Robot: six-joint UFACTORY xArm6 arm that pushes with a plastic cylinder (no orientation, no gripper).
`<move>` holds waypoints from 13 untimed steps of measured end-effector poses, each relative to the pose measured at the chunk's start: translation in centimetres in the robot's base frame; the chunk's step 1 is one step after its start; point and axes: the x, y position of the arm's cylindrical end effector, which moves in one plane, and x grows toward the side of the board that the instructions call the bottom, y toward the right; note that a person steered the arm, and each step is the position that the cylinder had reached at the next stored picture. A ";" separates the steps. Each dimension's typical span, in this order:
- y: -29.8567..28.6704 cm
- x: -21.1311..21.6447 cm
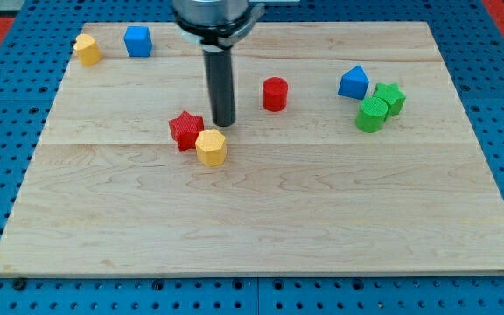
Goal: Push the yellow hexagon closer to the blue cube
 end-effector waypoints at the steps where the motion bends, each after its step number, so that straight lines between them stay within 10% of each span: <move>1: 3.0 -3.1; 3: 5.4 -6.0; 4: 10.8 -2.3; 6: 0.1 9.2; 8: -11.1 -5.3; 11: -6.3 -4.6; 13: -11.1 -13.3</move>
